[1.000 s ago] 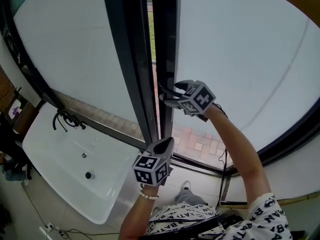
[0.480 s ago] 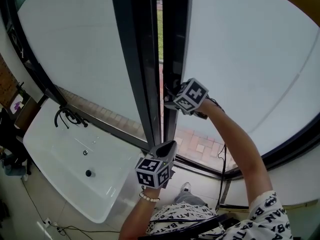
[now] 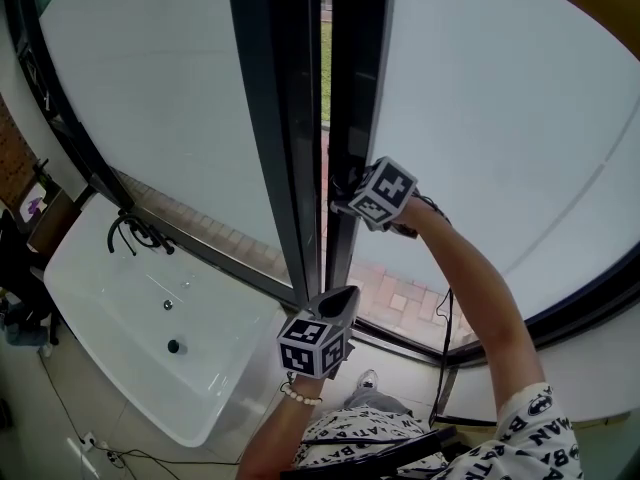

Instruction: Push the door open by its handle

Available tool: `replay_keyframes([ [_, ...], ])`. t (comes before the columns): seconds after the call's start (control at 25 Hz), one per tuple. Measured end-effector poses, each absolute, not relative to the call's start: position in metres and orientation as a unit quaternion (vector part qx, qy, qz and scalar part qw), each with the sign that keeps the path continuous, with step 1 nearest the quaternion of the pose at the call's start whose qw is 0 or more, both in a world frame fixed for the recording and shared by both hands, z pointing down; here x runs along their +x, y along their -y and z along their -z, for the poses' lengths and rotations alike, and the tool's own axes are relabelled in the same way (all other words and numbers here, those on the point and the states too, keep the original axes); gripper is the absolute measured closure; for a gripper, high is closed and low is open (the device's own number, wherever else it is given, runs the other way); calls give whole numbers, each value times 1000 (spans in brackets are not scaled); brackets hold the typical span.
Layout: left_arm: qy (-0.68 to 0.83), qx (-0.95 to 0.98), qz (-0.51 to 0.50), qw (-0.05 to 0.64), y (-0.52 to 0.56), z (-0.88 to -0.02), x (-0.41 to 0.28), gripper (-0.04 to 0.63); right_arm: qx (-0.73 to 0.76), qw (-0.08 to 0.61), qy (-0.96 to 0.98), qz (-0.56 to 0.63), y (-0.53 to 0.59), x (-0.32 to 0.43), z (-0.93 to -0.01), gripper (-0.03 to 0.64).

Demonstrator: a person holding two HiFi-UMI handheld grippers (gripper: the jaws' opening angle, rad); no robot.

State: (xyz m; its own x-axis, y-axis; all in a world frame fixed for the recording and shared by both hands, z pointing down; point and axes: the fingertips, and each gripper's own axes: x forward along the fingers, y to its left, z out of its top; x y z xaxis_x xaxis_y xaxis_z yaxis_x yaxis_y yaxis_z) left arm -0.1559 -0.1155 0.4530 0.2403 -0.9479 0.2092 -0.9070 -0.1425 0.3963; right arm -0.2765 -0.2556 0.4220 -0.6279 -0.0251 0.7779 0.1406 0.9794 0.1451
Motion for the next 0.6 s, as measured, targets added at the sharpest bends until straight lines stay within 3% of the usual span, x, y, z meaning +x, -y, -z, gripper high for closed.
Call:
replay_keyframes([
  [0.6,643,733,16,221,167,-455,-164,597,-30,394,917,54,277,-284,-423,581],
])
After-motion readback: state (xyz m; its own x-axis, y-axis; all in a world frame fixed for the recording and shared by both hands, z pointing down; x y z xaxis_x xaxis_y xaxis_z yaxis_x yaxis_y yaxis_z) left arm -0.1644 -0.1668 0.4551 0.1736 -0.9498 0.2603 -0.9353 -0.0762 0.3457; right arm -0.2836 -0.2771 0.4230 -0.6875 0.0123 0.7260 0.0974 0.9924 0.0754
